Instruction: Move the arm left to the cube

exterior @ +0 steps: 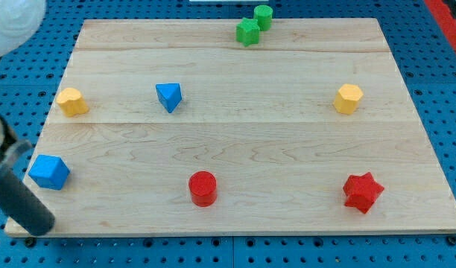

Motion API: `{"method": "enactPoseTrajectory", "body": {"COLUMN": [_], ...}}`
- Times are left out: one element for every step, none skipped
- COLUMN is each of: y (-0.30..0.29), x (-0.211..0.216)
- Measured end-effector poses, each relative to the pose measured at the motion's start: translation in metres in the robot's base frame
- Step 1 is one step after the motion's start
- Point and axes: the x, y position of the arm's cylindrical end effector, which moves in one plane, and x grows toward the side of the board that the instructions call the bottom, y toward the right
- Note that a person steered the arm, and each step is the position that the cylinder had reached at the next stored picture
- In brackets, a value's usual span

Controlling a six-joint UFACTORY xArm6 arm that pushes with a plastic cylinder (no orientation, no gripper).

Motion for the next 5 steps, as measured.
{"method": "enactPoseTrajectory", "body": {"y": [-0.014, 0.004, 0.037, 0.037, 0.012], "x": [-0.063, -0.083, -0.107, -0.093, -0.061]}}
